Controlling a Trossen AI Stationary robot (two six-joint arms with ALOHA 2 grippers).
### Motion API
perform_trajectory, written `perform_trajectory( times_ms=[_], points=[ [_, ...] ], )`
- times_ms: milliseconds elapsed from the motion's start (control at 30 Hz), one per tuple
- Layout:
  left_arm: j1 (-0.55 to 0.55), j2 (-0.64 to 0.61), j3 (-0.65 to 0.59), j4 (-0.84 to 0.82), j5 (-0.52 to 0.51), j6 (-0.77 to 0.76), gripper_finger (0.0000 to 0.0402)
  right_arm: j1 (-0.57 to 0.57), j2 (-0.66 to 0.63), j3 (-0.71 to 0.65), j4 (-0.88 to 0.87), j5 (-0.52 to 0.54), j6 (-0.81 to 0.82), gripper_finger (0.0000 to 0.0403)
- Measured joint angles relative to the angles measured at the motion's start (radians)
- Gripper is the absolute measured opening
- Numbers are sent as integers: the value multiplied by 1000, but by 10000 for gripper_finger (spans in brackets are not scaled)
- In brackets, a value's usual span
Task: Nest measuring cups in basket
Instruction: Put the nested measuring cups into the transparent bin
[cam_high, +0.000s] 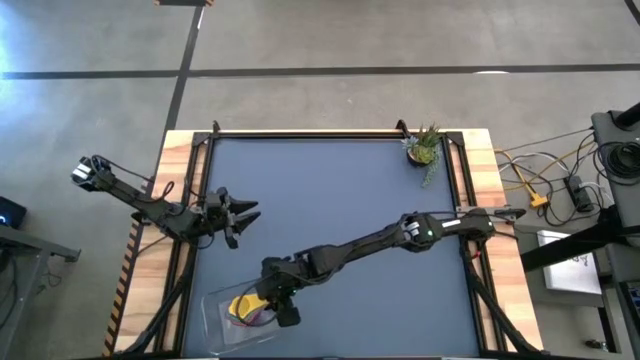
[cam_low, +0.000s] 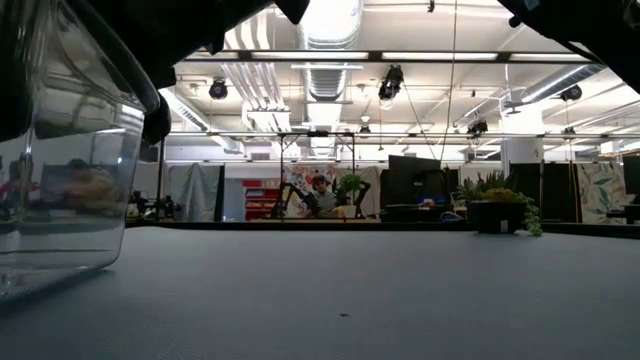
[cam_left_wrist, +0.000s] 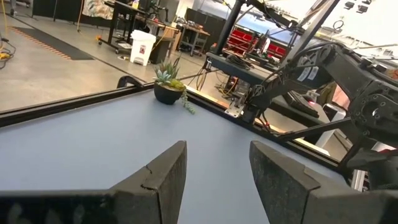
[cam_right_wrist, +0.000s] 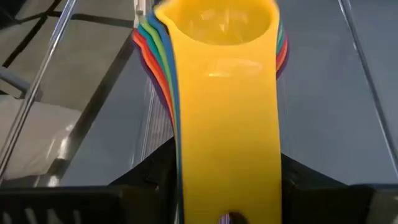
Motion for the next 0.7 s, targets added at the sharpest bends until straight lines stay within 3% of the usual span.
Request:
perform_trajectory(
  times_ms=[167,500,700],
  points=[
    [0,1,0,0,0,0,159,1,0,0,-1,13,-15,160],
    [0,1,0,-1,0,0,159,0,-3,0,-21,8,-32,158],
    [0,1,0,-5,0,0,159,0,-19,1,-86,9,-31,190]
  ],
)
